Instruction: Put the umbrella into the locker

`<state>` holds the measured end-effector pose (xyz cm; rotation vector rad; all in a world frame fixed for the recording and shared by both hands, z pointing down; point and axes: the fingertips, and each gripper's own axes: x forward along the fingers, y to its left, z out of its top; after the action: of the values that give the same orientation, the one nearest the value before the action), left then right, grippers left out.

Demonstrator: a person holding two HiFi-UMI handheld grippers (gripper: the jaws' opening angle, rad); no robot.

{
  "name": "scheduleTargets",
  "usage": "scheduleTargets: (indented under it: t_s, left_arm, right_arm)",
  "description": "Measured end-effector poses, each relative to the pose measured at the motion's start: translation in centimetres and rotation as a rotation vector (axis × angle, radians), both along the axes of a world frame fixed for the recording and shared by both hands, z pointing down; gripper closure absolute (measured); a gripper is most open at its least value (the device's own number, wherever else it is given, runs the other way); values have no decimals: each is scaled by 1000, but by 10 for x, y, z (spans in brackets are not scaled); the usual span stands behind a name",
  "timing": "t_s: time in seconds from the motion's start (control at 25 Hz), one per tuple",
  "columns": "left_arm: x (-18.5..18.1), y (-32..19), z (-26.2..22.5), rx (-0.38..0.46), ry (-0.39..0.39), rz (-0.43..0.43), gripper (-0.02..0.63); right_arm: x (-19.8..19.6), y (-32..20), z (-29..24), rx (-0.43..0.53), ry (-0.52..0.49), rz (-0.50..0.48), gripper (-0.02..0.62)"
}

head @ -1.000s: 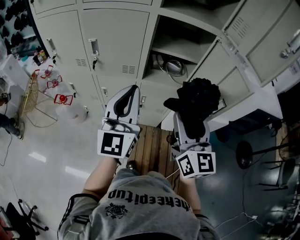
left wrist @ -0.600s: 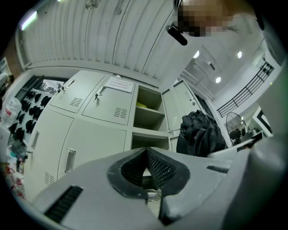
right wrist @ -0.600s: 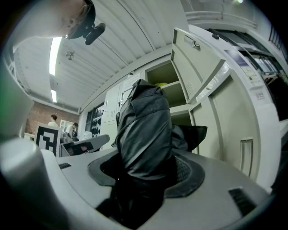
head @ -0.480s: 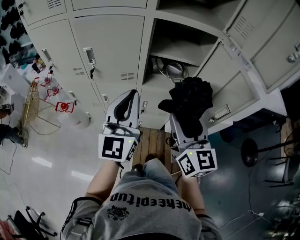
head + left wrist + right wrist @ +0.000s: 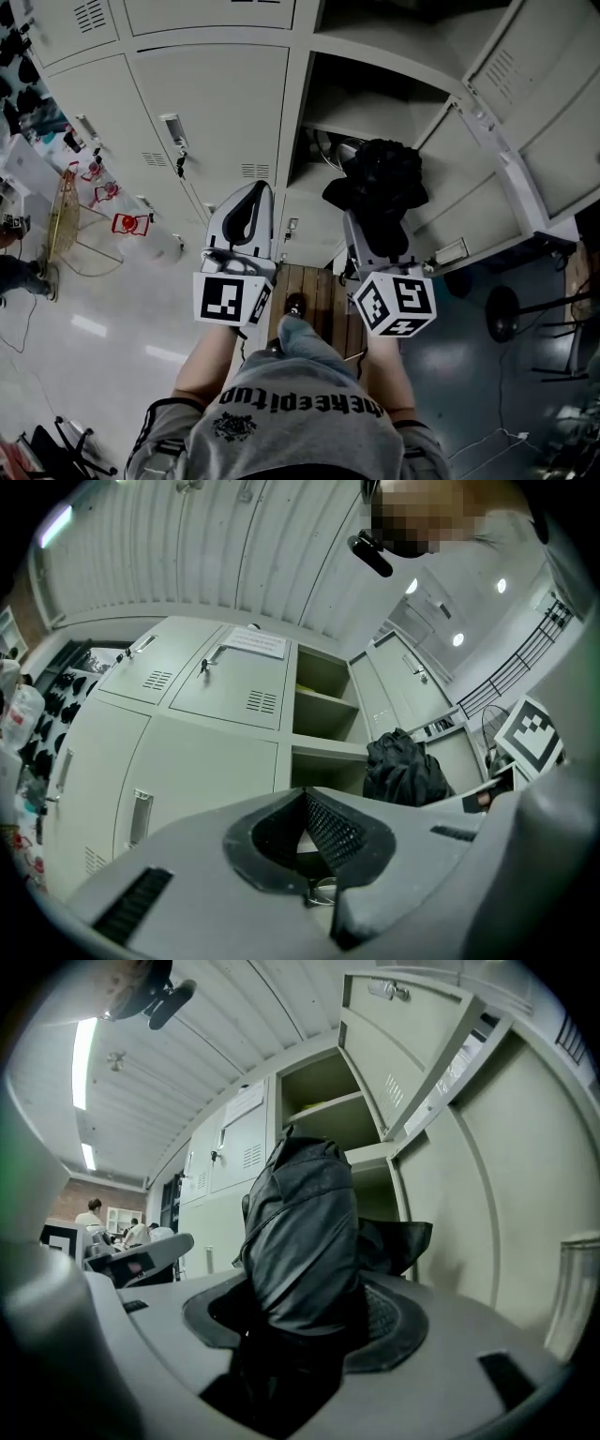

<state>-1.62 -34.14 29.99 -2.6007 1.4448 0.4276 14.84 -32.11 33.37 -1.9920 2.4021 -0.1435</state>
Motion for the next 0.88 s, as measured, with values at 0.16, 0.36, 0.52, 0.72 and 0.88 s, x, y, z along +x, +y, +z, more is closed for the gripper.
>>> scheduleTargets:
  t_s: [0.16, 0.36, 0.52, 0.72, 0.88]
  left_arm:
    - [4, -22, -10, 23, -10, -2, 601]
    - [7, -48, -17, 38, -14, -12, 601]
    - [9, -63, -20, 41, -11, -22, 601]
    - [12, -75, -20, 43, -11, -25, 601]
    - [14, -78, -18, 37, -10, -26, 601]
  right_arm:
    - [6, -35, -1, -29, 0, 7, 327]
    - [11, -75, -5, -59, -5, 12, 327]
    - [15, -99, -4, -97, 2, 14, 327]
    - [17, -123, -2, -142, 12, 11, 327]
    - [20, -136, 1, -178, 14, 9, 327]
